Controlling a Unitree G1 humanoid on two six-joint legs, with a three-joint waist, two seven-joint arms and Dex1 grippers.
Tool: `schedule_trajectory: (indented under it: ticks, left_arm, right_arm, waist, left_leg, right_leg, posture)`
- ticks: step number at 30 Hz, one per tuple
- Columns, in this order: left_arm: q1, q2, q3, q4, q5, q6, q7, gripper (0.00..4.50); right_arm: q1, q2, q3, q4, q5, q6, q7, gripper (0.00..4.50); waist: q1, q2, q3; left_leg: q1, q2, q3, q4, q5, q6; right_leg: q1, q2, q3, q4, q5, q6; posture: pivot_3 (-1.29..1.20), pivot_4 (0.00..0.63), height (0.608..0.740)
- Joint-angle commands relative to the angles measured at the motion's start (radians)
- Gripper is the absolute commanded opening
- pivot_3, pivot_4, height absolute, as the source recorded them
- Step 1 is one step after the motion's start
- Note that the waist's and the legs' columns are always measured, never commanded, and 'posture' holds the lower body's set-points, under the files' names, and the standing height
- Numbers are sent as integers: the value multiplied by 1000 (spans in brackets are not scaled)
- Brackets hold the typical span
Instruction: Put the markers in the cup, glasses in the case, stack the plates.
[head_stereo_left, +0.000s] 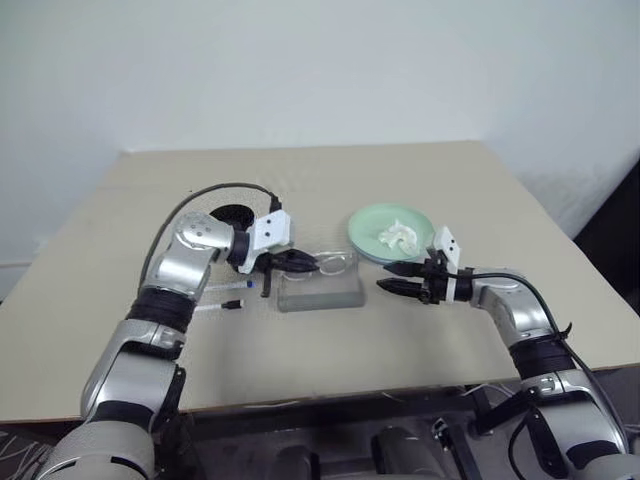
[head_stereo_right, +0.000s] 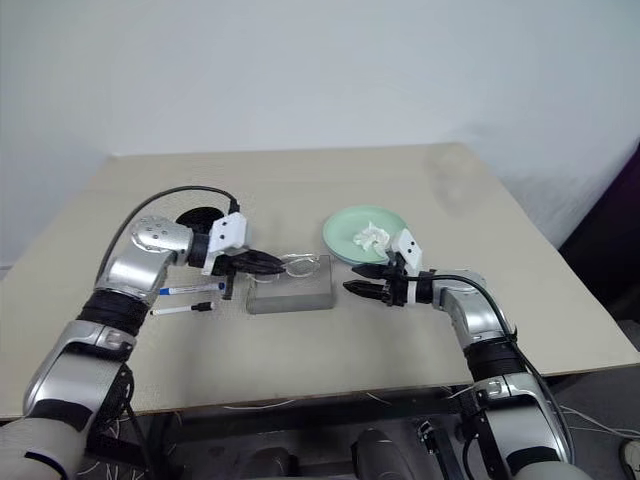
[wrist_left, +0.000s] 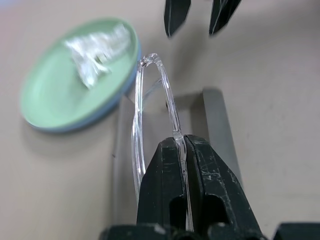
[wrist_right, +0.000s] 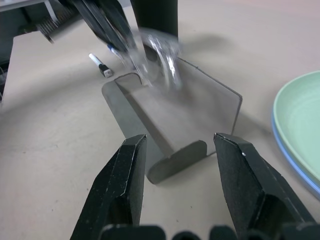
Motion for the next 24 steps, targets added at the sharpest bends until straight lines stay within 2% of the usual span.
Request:
schedule_trajectory:
  ticks: [1, 5, 9, 17, 21, 24]
  left_arm:
    - [-74, -21, 3, 84, 24, -77, -7, 10]
    - [-123, -48, -17, 229, 87, -186, 13, 10]
    - [-156, -70, -16, 323, 107, -218, 4, 10]
    - [-186, -95, 4, 396, 86, -58, -159, 10]
    - [-181, -93, -4, 400, 112, -65, -144, 10]
    - [-184, -101, 6, 407, 112, -74, -112, 653]
  right_arm:
    - [-10, -4, -14, -26, 7, -18, -9, 2319]
    - [-4, -4, -16, -34, 9, -17, -17, 2319]
    - [-1, -5, -16, -38, 11, -17, -23, 2319]
    - [3, -4, -16, -43, 11, -19, -31, 2319]
    - [3, -1, -15, -42, 10, -21, -33, 2319]
    - [3, 3, -12, -42, 9, -23, -34, 2319]
  waist:
    - [0, 0, 0]
    - [0, 0, 0]
    - [0, 0, 0]
    - [0, -1, 0]
    - [0, -1, 0]
    - [0, -1, 0]
  left_leg:
    - [0, 0, 0, 0, 0, 0]
    - [0, 0, 0, 0, 0, 0]
    - [0, 0, 0, 1, 0, 0]
    - [-1, 0, 0, 1, 0, 0]
    - [-1, 0, -1, 1, 0, 0]
    - [-1, 0, -1, 1, 0, 0]
  right_leg:
    - [0, 0, 0, 0, 0, 0]
    - [0, 0, 0, 0, 0, 0]
    - [0, 0, 0, 0, 0, 0]
    - [0, 0, 0, 0, 0, 0]
    - [0, 0, 0, 0, 0, 0]
    - [0, 0, 0, 1, 0, 0]
  posture:
    - [0, 0, 740]
    - [0, 0, 740]
    - [0, 0, 740]
    - [0, 0, 740]
    - [0, 0, 740]
    - [0, 0, 740]
